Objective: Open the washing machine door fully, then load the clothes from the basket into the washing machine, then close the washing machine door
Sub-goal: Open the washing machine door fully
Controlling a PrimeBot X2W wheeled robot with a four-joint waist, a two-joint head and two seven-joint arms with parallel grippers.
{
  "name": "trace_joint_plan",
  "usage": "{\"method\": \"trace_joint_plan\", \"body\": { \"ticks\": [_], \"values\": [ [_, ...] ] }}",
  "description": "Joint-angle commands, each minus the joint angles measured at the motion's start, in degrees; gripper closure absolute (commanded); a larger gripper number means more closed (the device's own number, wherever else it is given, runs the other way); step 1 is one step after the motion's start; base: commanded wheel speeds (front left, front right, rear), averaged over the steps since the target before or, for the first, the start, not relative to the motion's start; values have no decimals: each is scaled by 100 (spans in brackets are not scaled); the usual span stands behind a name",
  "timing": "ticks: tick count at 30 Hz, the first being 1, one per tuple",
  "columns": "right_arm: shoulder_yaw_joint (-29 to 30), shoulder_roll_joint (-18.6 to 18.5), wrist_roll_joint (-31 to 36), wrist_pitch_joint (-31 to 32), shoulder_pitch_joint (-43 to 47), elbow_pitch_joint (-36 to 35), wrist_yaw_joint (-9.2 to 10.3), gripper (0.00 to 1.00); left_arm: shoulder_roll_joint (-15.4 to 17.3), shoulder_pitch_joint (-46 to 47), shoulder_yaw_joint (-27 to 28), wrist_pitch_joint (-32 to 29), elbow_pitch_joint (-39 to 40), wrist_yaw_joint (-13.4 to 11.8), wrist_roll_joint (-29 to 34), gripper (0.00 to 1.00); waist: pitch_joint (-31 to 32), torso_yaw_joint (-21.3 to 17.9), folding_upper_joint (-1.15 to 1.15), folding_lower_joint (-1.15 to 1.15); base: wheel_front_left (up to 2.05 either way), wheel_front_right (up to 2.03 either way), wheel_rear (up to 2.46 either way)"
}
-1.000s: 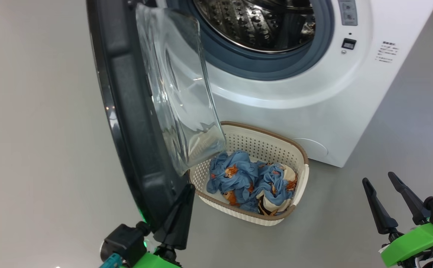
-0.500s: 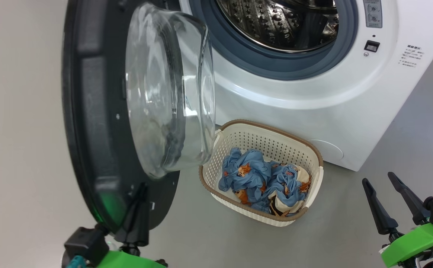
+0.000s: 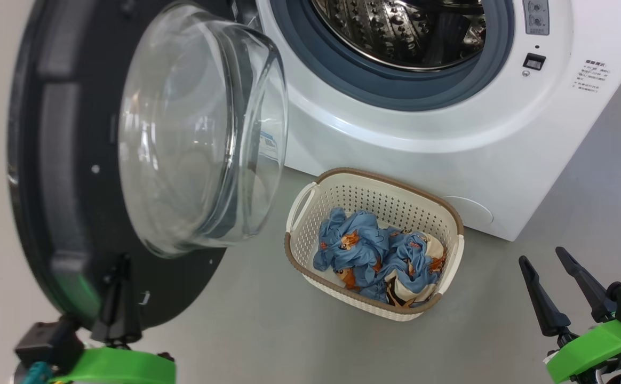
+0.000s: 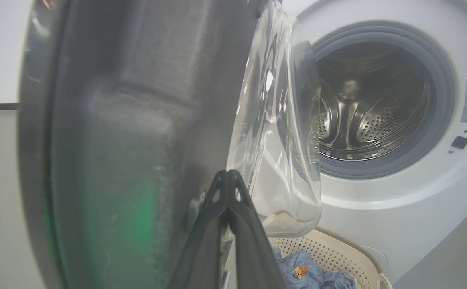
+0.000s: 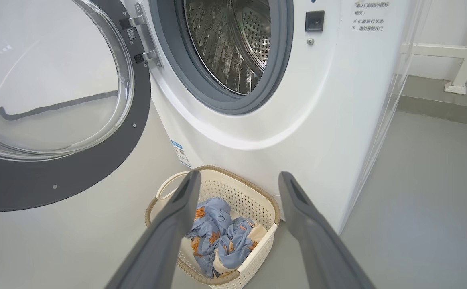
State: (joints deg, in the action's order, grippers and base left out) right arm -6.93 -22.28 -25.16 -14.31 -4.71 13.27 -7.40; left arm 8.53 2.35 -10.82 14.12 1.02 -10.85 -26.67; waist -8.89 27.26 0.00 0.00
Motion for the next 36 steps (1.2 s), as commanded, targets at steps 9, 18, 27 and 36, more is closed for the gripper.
{"method": "trace_joint_plan", "body": {
  "ticks": [9,18,27,36],
  "values": [
    [-108,-121,5,-69,-120,-144,-9,0,331,488,866,83,-275,-88,-115,100,-132,-39,0,0,0,0,0],
    [-195,-160,-15,-69,-196,-152,-9,0,415,827,1558,86,-657,12,99,100,-264,-86,0,0,0,0,0],
    [-244,-187,-19,-69,-258,-154,-9,0,415,1026,2245,87,-999,235,341,100,-364,-155,0,0,0,0,0],
    [-339,-136,4,-69,-404,-173,-9,0,553,1500,2934,87,-1801,581,538,100,-529,-289,0,0,0,0,0]
  ]
}}
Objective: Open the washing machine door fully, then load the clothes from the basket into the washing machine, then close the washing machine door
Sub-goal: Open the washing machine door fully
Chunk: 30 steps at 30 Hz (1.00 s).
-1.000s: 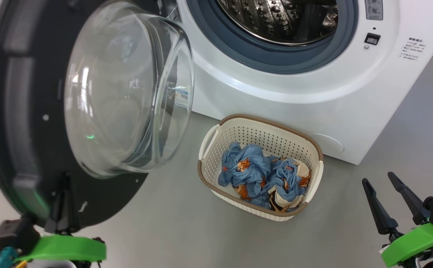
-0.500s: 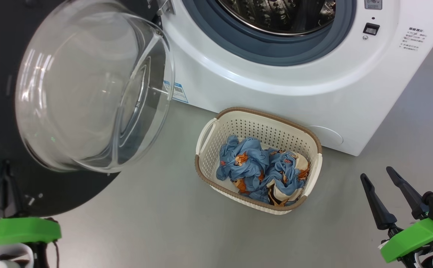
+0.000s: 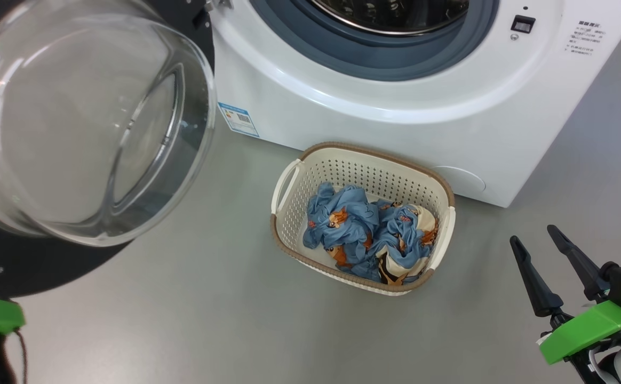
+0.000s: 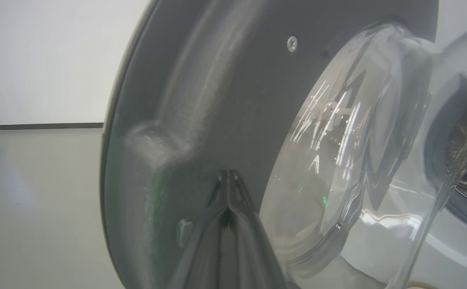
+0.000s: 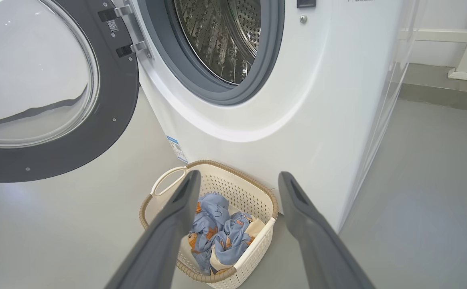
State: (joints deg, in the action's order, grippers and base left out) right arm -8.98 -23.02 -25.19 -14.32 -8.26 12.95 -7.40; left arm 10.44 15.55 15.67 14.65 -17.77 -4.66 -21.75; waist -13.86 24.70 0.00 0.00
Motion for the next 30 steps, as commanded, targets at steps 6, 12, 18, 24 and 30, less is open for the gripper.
{"method": "trace_joint_plan", "body": {
  "ticks": [6,12,18,24,30],
  "values": [
    [-216,-87,-6,-68,-166,-143,-9,0,643,618,696,34,-556,189,191,100,-208,-125,0,0,0,0,0],
    [-261,-99,-7,-68,-290,-145,-9,0,911,1034,1068,35,-1107,365,328,100,-393,-223,0,0,0,0,0],
    [-289,-144,-1,-68,-420,-162,-9,0,1075,1390,1347,35,-1548,511,479,100,-621,-304,0,0,0,0,0],
    [-350,-203,14,-68,-606,-178,-9,0,1283,1786,1610,35,-1984,675,625,100,-871,-389,0,0,0,0,0],
    [-406,-221,16,-68,-735,-169,-9,0,1491,2118,1844,35,-2434,766,786,100,-1014,-472,0,0,0,0,0]
  ]
}}
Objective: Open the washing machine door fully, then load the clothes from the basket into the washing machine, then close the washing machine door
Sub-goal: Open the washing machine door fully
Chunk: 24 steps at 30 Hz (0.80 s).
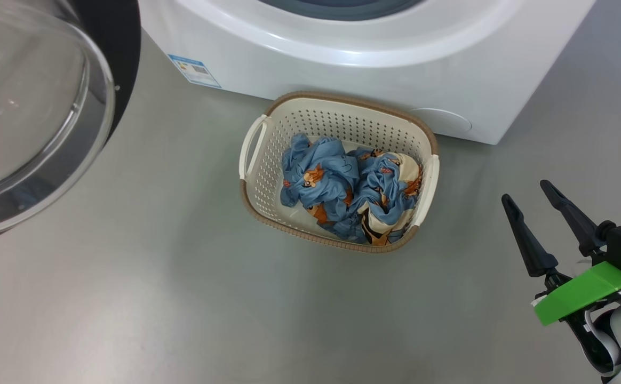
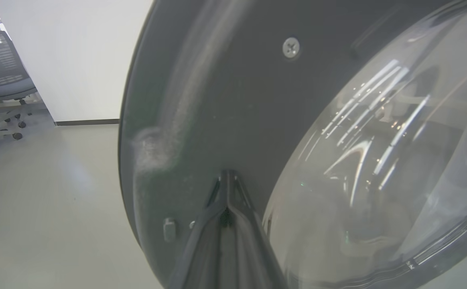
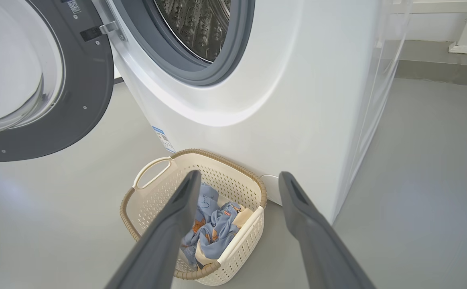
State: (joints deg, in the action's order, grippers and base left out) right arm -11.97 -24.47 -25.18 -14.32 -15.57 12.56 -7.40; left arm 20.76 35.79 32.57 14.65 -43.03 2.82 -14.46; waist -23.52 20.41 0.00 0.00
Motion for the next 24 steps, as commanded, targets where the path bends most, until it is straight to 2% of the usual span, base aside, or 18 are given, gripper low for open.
{"method": "trace_joint_plan", "body": {
  "ticks": [1,11,22,23,24],
  "values": [
    [-113,-78,12,-68,-19,-128,-9,0,482,134,188,35,36,27,85,100,-63,-57,0,0,0,0,0],
    [-93,-60,6,-68,-63,-89,-9,0,493,322,368,35,-203,156,349,100,-20,-103,0,0,0,0,0],
    [-71,69,-11,-68,83,-60,-9,0,11,-95,516,35,271,405,353,100,383,-101,0,0,0,0,0],
    [-75,80,-14,-68,98,-53,-9,0,-49,-157,547,35,342,420,319,98,425,-106,0,0,0,0,0],
    [-86,89,-16,-68,111,-47,-9,0,-108,-230,569,35,407,433,291,87,467,-113,0,0,0,0,0]
  ]
}}
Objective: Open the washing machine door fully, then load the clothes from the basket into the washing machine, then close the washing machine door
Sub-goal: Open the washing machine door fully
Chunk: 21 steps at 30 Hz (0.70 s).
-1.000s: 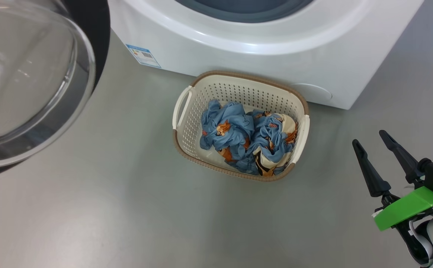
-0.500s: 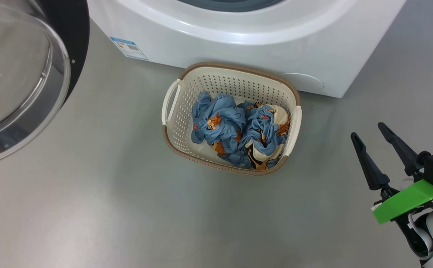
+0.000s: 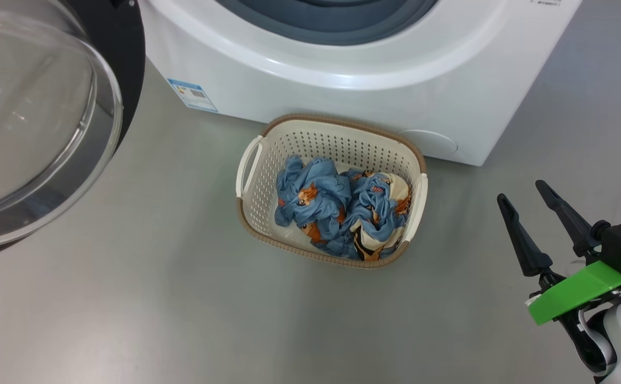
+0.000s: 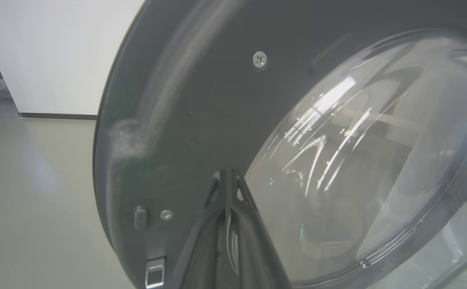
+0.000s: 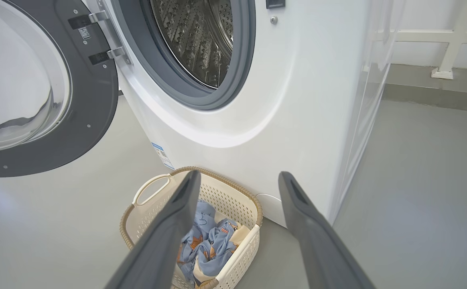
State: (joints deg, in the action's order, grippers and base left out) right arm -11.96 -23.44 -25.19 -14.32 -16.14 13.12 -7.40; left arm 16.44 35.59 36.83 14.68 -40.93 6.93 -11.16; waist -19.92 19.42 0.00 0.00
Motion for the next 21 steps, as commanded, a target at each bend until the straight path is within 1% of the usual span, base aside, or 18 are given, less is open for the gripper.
{"method": "trace_joint_plan", "body": {
  "ticks": [1,2,4,5,6,8,9,13,21],
  "values": [
    [-109,-8,-15,-68,175,-103,-9,0,270,-285,156,31,255,32,-74,77,143,-27,0,0,0,0,0],
    [-131,-2,-16,-68,180,-102,-9,0,226,-357,165,31,315,40,-101,69,182,-39,0,0,0,0,0],
    [-163,5,-27,-68,181,-94,-9,0,143,-500,134,31,435,49,-158,59,256,-65,0,0,0,0,0],
    [-174,10,-34,-68,185,-90,-9,0,96,-575,51,31,537,51,-211,48,301,-78,0,0,0,0,0],
    [-174,10,-34,-68,185,-90,-9,0,96,-575,51,31,537,51,-211,48,301,-78,0,0,0,0,0],
    [-181,31,-55,-68,207,-84,-9,0,41,-785,-215,31,755,53,-329,12,391,-109,0,0,0,0,0],
    [-177,43,-64,-68,224,-83,-9,0,12,-897,-351,31,848,53,-394,0,434,-123,0,0,0,0,0],
    [-154,103,-74,-68,301,-94,-9,0,-92,-1340,-815,31,1251,54,-601,0,575,-212,0,0,0,0,0],
    [-58,207,-79,-68,472,-153,-9,0,-427,-2064,-1489,31,2161,55,-832,0,782,-471,0,0,0,0,0]
  ]
}}
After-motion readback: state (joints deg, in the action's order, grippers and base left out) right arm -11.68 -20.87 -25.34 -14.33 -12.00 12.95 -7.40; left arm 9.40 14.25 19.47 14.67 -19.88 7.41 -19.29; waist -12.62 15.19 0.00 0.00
